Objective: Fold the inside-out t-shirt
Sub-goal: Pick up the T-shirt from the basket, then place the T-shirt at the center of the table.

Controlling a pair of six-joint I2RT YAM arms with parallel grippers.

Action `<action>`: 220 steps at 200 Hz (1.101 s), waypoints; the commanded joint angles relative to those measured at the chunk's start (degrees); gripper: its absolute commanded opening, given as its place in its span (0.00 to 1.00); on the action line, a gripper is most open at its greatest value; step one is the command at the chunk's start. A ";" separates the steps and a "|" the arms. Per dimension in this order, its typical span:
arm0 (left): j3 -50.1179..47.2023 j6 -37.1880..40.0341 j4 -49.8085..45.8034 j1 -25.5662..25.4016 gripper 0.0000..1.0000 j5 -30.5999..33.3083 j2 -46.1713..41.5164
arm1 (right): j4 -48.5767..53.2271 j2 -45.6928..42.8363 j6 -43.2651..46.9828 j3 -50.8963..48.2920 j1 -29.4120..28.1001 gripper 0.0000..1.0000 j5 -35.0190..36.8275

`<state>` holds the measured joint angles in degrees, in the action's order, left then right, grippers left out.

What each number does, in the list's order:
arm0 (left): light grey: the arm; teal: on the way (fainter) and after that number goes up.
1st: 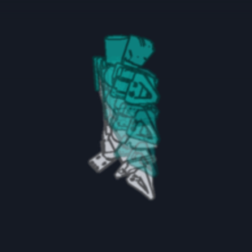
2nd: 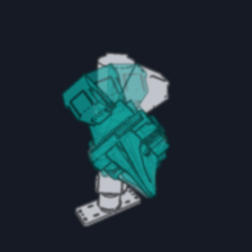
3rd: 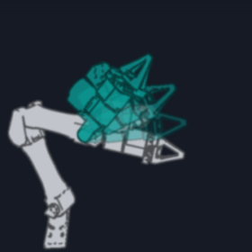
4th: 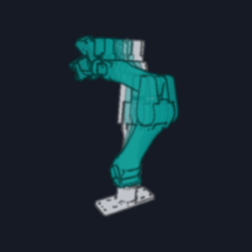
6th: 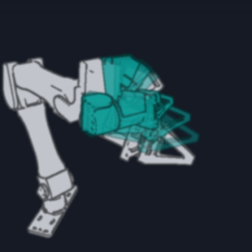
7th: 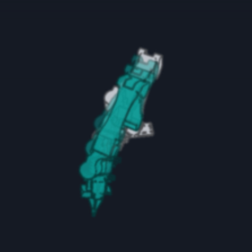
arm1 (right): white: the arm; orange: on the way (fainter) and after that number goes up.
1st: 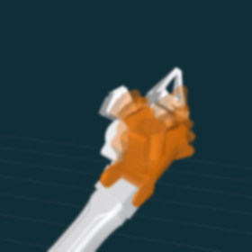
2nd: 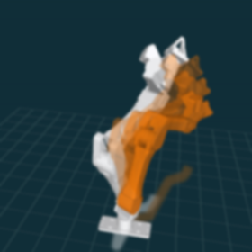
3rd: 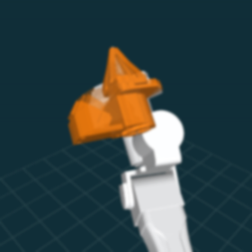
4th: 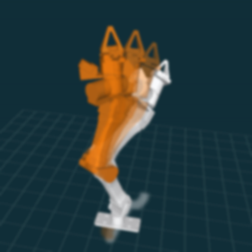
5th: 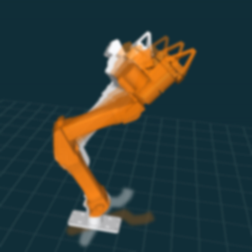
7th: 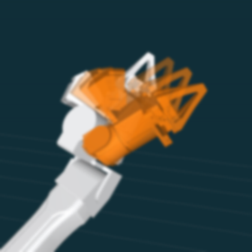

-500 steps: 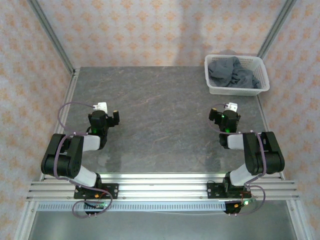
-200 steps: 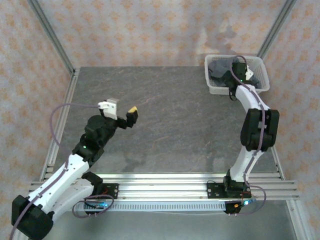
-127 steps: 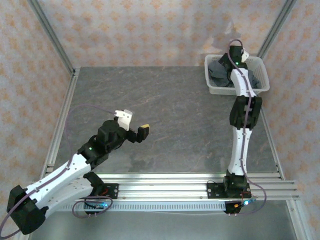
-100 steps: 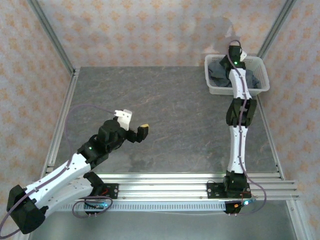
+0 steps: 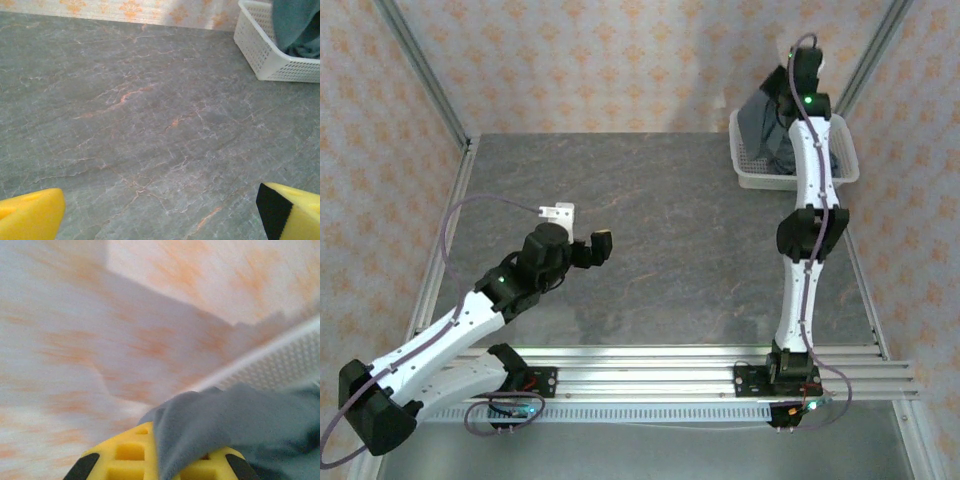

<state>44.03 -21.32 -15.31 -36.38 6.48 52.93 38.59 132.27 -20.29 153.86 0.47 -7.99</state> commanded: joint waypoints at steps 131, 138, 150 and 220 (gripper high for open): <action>4.58 -8.99 -9.69 -0.16 0.96 8.09 -5.81 | -20.18 -35.87 -7.72 -57.54 -18.41 0.37 -24.62; 4.20 -8.99 -10.42 -0.14 0.95 9.51 -5.90 | -20.92 -36.64 -8.70 -62.59 -18.38 0.44 -20.24; 4.00 -8.97 -11.74 -0.10 0.93 11.20 -5.42 | -22.63 -37.87 -9.31 -69.77 -18.39 0.51 -14.59; 19.34 -12.26 -14.12 1.41 0.89 -4.77 23.67 | -20.73 -38.01 -2.06 -85.35 -18.06 0.57 -14.46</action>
<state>55.77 -30.24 -28.71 -35.09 10.00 65.41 18.96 97.76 -25.32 72.27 -17.69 -24.60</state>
